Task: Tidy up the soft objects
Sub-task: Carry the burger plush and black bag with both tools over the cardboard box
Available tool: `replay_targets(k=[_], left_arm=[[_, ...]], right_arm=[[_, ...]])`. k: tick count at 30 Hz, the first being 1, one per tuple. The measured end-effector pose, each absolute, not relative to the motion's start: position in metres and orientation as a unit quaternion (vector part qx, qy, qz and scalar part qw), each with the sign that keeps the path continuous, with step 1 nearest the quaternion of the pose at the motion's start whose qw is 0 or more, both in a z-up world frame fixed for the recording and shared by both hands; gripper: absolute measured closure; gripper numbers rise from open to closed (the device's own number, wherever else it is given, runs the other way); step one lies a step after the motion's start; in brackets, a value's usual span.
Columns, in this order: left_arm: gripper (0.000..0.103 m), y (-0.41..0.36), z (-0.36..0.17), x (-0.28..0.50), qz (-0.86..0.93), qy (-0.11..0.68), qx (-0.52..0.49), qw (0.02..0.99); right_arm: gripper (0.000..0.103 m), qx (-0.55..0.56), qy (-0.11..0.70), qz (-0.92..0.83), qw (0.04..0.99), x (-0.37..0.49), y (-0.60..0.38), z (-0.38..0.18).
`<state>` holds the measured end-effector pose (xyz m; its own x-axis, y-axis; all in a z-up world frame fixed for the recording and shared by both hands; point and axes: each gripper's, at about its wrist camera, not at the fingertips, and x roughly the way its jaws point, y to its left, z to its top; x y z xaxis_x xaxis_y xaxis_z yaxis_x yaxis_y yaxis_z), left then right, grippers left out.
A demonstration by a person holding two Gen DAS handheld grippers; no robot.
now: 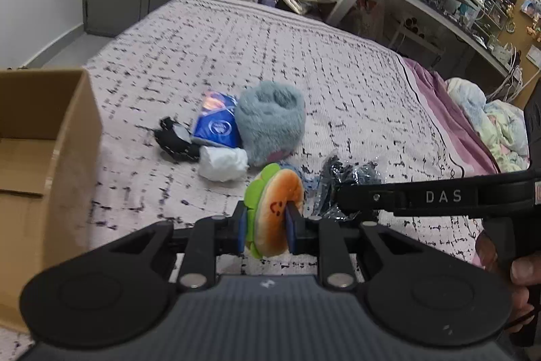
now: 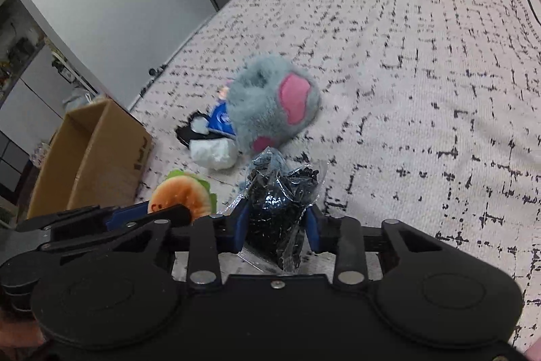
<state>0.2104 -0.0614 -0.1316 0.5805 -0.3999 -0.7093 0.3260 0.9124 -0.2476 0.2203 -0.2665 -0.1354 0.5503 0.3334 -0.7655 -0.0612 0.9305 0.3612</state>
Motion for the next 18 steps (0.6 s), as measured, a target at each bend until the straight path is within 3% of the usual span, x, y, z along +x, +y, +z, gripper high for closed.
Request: replay_targets(k=[18], left_arm=[[0.082,-0.013,-0.08,0.188,-0.153,0.366,-0.041,0.917]], right_arm=[[0.069,0.159,0.438,0.159,0.87,0.219,-0.23,-0.093]])
